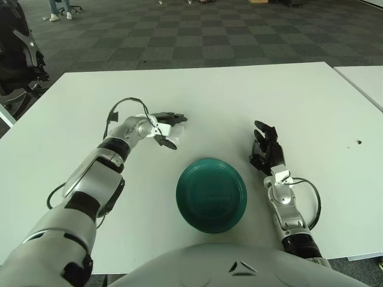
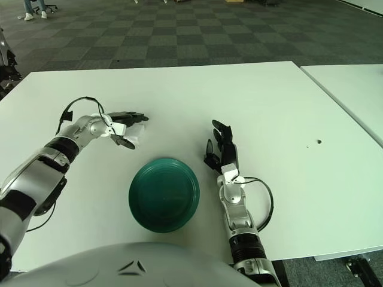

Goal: Put the charger into the plate.

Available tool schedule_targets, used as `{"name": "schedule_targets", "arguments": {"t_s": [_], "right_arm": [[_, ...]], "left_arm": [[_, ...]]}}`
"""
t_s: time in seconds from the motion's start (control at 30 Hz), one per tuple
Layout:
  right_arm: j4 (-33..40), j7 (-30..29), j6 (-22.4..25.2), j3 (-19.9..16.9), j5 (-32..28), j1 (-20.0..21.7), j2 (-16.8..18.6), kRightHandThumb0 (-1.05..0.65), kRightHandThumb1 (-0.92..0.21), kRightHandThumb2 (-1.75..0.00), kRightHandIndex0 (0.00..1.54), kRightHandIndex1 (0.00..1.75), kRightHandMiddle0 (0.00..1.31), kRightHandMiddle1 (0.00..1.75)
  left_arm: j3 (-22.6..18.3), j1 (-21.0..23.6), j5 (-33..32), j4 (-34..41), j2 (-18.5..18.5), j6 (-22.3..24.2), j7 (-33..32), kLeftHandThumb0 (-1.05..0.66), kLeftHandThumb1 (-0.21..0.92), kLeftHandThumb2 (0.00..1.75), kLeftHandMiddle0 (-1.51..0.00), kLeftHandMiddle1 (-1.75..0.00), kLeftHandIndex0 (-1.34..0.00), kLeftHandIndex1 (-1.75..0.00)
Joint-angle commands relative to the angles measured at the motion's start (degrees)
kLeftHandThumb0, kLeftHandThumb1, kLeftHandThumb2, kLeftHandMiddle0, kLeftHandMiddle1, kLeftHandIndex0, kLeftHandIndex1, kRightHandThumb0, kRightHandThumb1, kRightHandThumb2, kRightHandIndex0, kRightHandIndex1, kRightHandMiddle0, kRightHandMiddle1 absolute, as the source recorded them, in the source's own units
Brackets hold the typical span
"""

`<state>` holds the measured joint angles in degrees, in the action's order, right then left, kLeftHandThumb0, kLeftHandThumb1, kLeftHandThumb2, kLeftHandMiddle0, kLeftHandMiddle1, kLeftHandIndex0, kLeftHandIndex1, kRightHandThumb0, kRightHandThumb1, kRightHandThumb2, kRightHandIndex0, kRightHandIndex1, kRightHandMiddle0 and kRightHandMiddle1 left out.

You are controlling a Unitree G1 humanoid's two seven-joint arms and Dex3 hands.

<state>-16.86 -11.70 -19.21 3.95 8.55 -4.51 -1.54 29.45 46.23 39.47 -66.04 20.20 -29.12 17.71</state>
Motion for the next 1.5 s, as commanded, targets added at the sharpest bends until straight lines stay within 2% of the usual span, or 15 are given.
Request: {"name": "schedule_targets", "arguments": {"t_s": [0.0,0.3,0.53,0.67,0.73,0.77,0.8,0.83,0.87,0.93,0.97,1.03,1.1,1.27,1.47], "right_arm": [[-7.65,0.11,4.15,2.30,0.58,-8.46,3.08,-0.81,-0.92,-0.91,0.38,0.02,0.00,0.74],[-7.36,-0.32,3.93,2.33,0.76,-8.62,3.02,-0.81,-0.92,-0.91,0.40,0.03,0.00,0.73],[-6.76,-0.16,4.43,2.27,0.67,-8.63,2.84,-0.81,-0.92,-0.91,0.41,0.03,0.00,0.74],[-6.77,0.15,4.92,2.13,0.30,-8.41,2.94,-0.81,-0.92,-0.92,0.40,0.02,0.00,0.74],[-6.80,0.22,5.07,2.08,0.21,-8.32,2.97,-0.81,-0.92,-0.92,0.40,0.02,0.00,0.73],[-6.75,0.25,5.14,2.07,0.17,-8.34,2.99,-0.81,-0.92,-0.92,0.40,0.02,0.00,0.73],[-6.86,0.27,5.17,2.04,0.13,-8.26,3.00,-0.81,-0.92,-0.92,0.40,0.02,0.00,0.73],[-7.01,0.30,5.18,1.99,0.08,-8.15,3.00,-0.81,-0.92,-0.92,0.40,0.02,0.00,0.73],[-7.08,0.33,5.18,1.96,0.05,-8.10,2.99,-0.81,-0.92,-0.92,0.40,0.02,0.00,0.73],[-7.20,0.43,5.11,1.86,0.01,-8.05,2.94,-0.81,-0.92,-0.92,0.41,0.02,0.00,0.72],[-7.19,0.50,5.01,1.80,-0.03,-8.09,2.89,-0.81,-0.92,-0.92,0.41,0.03,0.00,0.72],[-7.16,0.61,4.83,1.70,-0.10,-8.17,2.82,-0.80,-0.92,-0.91,0.41,0.03,0.00,0.72],[-7.08,0.75,4.58,1.60,-0.18,-8.34,2.66,-0.80,-0.92,-0.91,0.42,0.03,0.00,0.72],[-7.07,0.98,3.99,1.45,-0.16,-8.64,2.20,-0.81,-0.92,-0.91,0.43,0.03,0.00,0.73],[-7.02,1.38,3.54,1.35,-0.13,-8.97,1.87,-0.81,-0.92,-0.92,0.43,0.04,0.00,0.74]], "left_arm": [[1.51,1.58,1.02,-1.85,0.65,-0.92,-0.43,-1.05,0.92,0.41,0.00,0.00,0.00,-0.42],[4.15,0.91,2.36,-2.92,-0.07,0.00,-1.76,-1.05,0.92,0.45,0.00,0.00,0.00,-0.52],[4.72,-1.03,1.64,-4.22,-1.01,-0.96,-2.57,-1.05,0.92,0.40,-0.04,-0.02,0.00,-0.83],[6.89,-1.30,4.08,-4.79,-1.23,2.50,-5.90,-1.05,0.92,0.40,-0.16,-0.08,0.00,-0.97],[7.55,-1.44,4.60,-4.96,-1.32,3.38,-7.62,-1.01,0.91,0.38,-0.08,-0.64,0.00,-1.25],[7.82,-1.60,4.82,-5.05,-1.36,3.68,-8.70,-1.01,0.92,0.38,-0.06,-0.73,0.00,-1.29],[8.17,-1.93,5.28,-5.02,-1.39,4.19,-11.15,-0.96,0.92,0.34,-0.04,-0.96,-0.01,-1.40],[8.49,-2.15,5.61,-5.03,-1.45,4.59,-13.00,-0.88,0.89,0.35,-0.03,-1.09,-0.03,-1.46],[9.06,-2.55,6.32,-5.03,-1.44,4.99,-15.88,-0.78,0.82,0.41,-0.02,-1.28,-0.06,-1.54],[9.85,-2.87,7.06,-5.22,-1.53,5.38,-18.92,-0.55,0.71,0.66,-0.03,-1.53,-0.27,-1.61],[11.04,-3.99,8.53,-6.04,-1.75,6.28,-23.57,-0.52,0.70,0.70,-0.03,-1.56,-0.30,-1.63],[12.85,-5.77,10.51,-7.55,-2.18,7.71,-30.67,-0.27,0.52,0.92,-0.34,-1.47,-0.41,-1.68],[13.48,-6.82,11.03,-8.52,-2.59,8.45,-34.38,-0.11,0.38,1.10,-0.57,-1.38,-0.51,-1.72],[13.35,-7.69,9.56,-9.24,-3.80,9.31,-36.28,-0.02,0.24,1.27,-0.75,-1.33,-0.59,-1.74],[11.40,-8.50,6.69,-9.53,-4.82,9.54,-35.09,0.00,0.17,1.41,-0.75,-1.52,-0.57,-1.75]]}}
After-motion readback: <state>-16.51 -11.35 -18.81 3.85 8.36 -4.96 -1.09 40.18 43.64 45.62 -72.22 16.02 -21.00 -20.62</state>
